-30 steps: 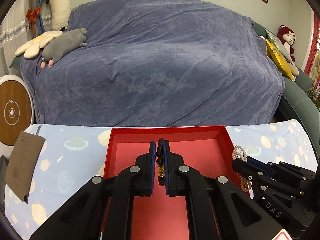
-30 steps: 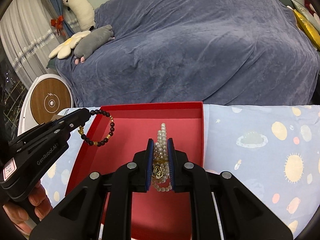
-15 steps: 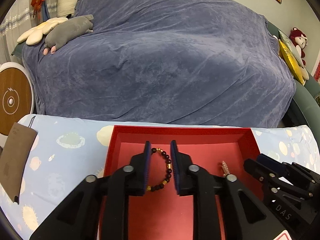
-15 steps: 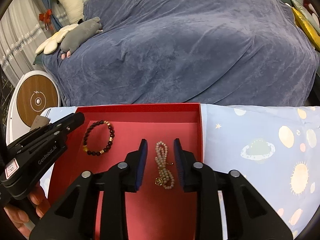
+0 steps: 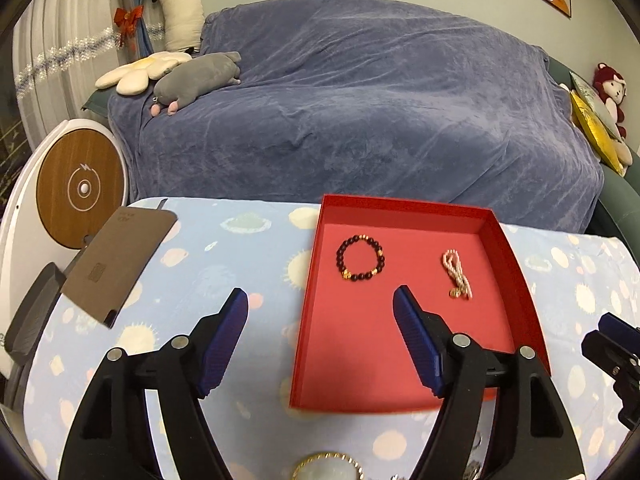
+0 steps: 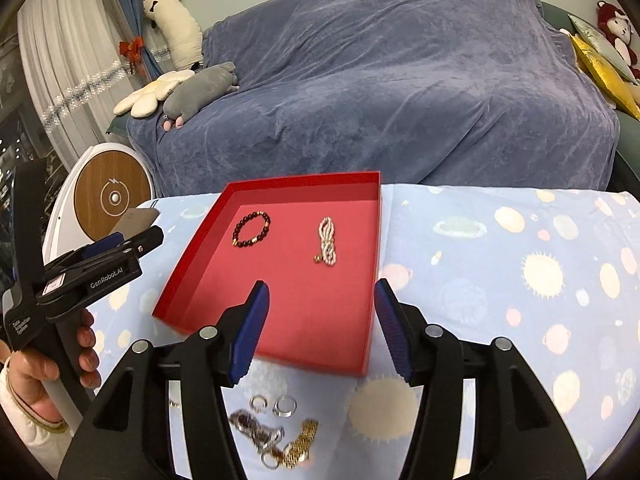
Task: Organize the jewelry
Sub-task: 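Move both open tools back over the remaining jewelry, then close the left tool on the gold chain bangle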
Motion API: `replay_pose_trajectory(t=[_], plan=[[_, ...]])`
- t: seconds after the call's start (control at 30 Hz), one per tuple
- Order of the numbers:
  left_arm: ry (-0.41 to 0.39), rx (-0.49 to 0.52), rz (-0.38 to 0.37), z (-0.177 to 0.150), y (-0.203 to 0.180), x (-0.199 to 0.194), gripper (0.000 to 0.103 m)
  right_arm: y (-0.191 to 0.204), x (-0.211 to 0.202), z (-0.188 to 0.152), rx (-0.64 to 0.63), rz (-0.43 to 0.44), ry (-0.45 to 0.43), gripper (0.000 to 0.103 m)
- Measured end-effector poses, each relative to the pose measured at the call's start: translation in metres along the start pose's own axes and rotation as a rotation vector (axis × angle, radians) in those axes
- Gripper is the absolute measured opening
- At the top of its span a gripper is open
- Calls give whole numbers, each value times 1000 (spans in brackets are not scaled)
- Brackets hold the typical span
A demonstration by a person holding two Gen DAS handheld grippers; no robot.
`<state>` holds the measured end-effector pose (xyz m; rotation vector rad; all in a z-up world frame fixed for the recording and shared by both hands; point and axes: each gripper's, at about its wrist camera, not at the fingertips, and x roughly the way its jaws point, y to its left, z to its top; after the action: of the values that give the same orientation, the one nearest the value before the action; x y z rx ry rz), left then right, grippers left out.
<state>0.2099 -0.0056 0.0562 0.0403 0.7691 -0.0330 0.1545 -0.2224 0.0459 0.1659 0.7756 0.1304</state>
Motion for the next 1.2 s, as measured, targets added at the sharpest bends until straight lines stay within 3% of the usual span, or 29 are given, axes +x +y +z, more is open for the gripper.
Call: replay_pose_trajectory(t=[0.3, 0.47, 0.8, 1.2], plan=[[100, -10, 33, -77, 7, -20, 75, 0, -24, -76, 70, 24, 90, 53], [166, -56, 28, -106, 16, -16, 75, 7, -24, -95, 80, 23, 112, 53], [201, -47, 35, -130, 13, -11, 85, 23, -12, -113, -6, -25, 123, 53], [242, -34, -4, -138, 1, 7, 86, 26, -2, -118, -12, -15, 161, 53]])
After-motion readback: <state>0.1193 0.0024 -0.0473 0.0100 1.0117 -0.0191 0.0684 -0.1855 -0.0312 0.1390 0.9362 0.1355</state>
